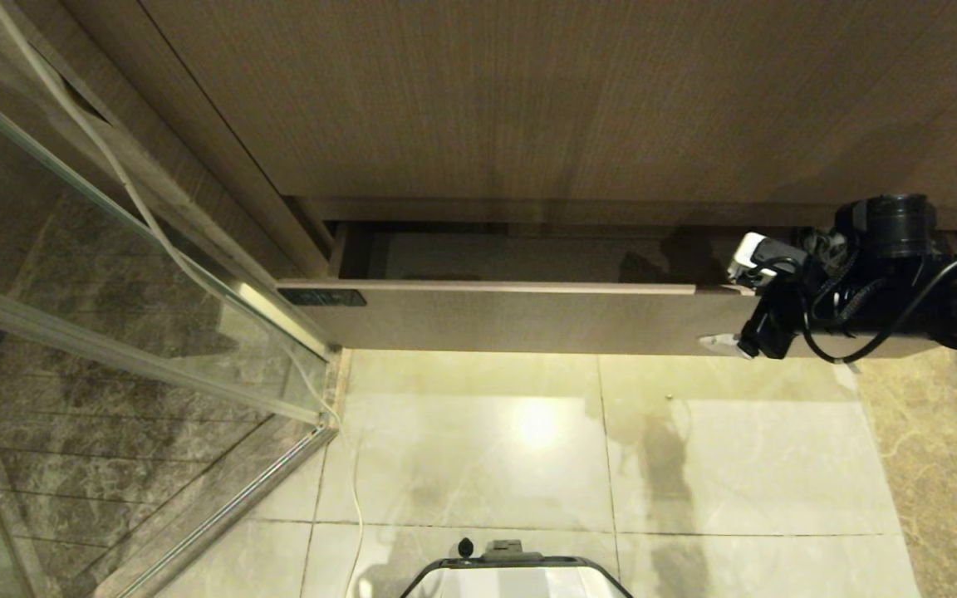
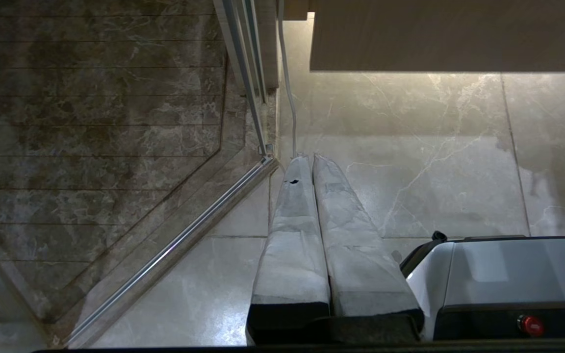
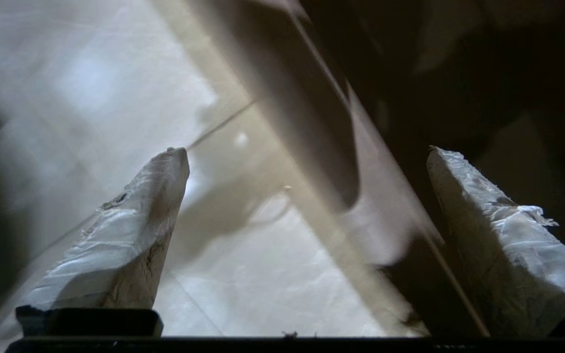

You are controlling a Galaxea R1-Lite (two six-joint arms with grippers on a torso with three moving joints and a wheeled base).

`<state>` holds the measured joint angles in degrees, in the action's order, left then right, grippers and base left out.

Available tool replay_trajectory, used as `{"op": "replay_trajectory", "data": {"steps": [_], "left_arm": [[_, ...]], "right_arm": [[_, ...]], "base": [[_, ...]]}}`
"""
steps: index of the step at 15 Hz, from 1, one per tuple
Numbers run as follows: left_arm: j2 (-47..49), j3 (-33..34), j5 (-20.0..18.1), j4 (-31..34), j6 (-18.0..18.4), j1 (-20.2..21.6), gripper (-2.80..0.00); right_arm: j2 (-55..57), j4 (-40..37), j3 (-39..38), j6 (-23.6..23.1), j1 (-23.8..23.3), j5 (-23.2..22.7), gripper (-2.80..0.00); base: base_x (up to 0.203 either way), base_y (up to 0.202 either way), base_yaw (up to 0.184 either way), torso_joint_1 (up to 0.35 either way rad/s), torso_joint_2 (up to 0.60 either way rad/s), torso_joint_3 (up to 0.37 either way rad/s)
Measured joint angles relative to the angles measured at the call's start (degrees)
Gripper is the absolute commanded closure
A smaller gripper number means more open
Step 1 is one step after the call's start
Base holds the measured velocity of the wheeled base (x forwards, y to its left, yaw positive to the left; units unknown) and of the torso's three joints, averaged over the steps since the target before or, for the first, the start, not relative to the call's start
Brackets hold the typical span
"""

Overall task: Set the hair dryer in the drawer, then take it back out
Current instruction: Pull open the drawer

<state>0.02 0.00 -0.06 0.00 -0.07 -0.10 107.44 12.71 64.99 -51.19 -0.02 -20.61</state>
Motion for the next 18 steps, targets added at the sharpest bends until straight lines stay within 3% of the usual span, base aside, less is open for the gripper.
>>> {"op": "replay_trajectory", "data": {"steps": [7, 10, 11, 15, 18], "left_arm": [[0.0, 0.0, 0.01, 0.0, 0.01, 0.0, 0.0], [0.0, 0.0, 0.01, 0.02, 0.01, 0.04, 0.0], [0.0, 0.0, 0.01, 0.01, 0.0, -0.01, 0.0], [0.0, 0.0, -0.02, 0.0, 0.01, 0.0, 0.0], [0.0, 0.0, 0.01, 0.0, 0.0, 0.0, 0.0]], "right_arm": [[-17.57, -7.81, -14.36, 0.54, -3.08, -0.37, -2.8], [-28.33, -15.4, -21.15, 0.73, -4.23, 0.11, -2.8], [-31.98, -18.28, -22.44, 0.91, -4.64, 0.2, 0.0], [-42.1, -25.27, -24.34, 1.59, -7.56, 0.33, 0.0], [-47.15, -26.02, -24.27, 5.42, -9.03, 0.6, 0.0]], "base": [[0.0, 0.0, 0.0, 0.0, 0.0, 0.0], [0.0, 0.0, 0.0, 0.0, 0.0, 0.0], [0.0, 0.0, 0.0, 0.0, 0.0, 0.0], [0.0, 0.0, 0.0, 0.0, 0.0, 0.0], [0.0, 0.0, 0.0, 0.0, 0.0, 0.0]]}}
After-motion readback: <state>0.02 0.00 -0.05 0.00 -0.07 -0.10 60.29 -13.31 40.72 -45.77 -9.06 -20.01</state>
